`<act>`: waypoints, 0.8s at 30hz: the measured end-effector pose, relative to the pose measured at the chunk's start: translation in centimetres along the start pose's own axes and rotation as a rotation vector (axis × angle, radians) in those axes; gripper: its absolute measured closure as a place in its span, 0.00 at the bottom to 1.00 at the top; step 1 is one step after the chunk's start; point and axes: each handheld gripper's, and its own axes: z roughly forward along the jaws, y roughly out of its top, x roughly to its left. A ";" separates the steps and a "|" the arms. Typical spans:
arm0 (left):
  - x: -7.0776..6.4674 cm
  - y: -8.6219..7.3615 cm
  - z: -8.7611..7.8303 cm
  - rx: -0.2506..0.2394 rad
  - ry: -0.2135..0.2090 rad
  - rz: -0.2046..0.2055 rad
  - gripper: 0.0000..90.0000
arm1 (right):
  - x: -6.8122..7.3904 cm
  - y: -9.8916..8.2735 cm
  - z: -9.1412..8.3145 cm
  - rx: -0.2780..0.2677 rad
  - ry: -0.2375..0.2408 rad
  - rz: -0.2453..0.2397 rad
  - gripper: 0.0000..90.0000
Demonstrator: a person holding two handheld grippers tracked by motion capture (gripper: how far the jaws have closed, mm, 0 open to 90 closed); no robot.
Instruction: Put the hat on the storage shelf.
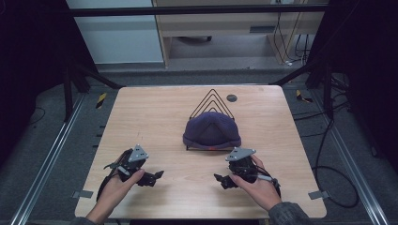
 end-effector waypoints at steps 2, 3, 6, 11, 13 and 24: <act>0.1 -0.3 0.1 0.005 0.003 -0.004 0.05 | 0.2 0.0 0.3 0.005 0.006 0.001 0.09; 0.2 -0.4 0.2 0.010 0.003 -0.004 0.05 | 0.3 0.0 0.4 0.008 0.008 -0.002 0.09; 0.4 -0.8 0.3 0.016 0.003 -0.010 0.05 | 0.5 0.0 0.9 0.015 0.016 0.000 0.09; 0.8 -1.3 0.6 0.030 0.016 -0.013 0.05 | 0.9 -0.1 1.6 0.027 0.027 -0.003 0.09; 1.0 -1.4 0.7 0.032 0.018 -0.017 0.05 | 1.0 -0.1 2.0 0.029 0.030 0.001 0.10; 2.2 -2.4 2.1 0.067 0.043 -0.033 0.05 | 0.8 -0.2 3.7 0.033 0.025 0.031 0.10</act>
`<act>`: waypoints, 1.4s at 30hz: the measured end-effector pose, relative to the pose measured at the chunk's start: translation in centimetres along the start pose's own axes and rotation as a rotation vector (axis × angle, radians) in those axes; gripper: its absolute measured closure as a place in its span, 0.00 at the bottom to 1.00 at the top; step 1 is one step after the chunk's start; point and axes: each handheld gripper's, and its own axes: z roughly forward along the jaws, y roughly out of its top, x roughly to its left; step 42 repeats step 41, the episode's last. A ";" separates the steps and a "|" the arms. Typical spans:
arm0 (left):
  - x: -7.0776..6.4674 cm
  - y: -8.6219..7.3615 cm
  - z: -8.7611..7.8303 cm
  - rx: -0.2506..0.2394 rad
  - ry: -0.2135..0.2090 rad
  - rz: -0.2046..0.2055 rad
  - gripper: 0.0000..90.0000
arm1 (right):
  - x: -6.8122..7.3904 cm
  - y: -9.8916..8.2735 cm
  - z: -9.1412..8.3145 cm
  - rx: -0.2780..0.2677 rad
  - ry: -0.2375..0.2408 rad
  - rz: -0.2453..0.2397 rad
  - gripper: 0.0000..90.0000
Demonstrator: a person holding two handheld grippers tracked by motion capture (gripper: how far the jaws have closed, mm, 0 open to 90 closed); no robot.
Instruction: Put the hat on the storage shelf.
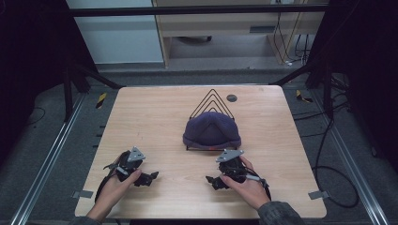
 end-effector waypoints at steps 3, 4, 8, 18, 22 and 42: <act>0.3 0.0 0.4 0.005 0.004 -0.010 0.05 | -0.2 0.0 0.4 0.002 -0.014 0.014 0.10; 0.4 0.0 0.6 0.011 0.007 -0.007 0.05 | -0.3 0.0 0.5 0.005 -0.017 0.018 0.10; 0.8 0.0 1.0 0.011 0.008 -0.022 0.04 | -0.8 0.0 0.9 0.012 -0.027 0.035 0.10; 1.8 -0.1 1.6 0.031 0.016 -0.045 0.04 | -1.4 -0.1 1.8 0.022 -0.060 0.070 0.10; 1.8 -0.3 1.8 0.041 0.016 -0.053 0.02 | -1.3 -0.1 2.0 0.016 -0.080 0.055 0.09; 2.0 -0.9 1.7 0.016 -0.003 -0.029 0.00 | -0.9 -0.5 2.4 -0.029 -0.112 0.045 0.06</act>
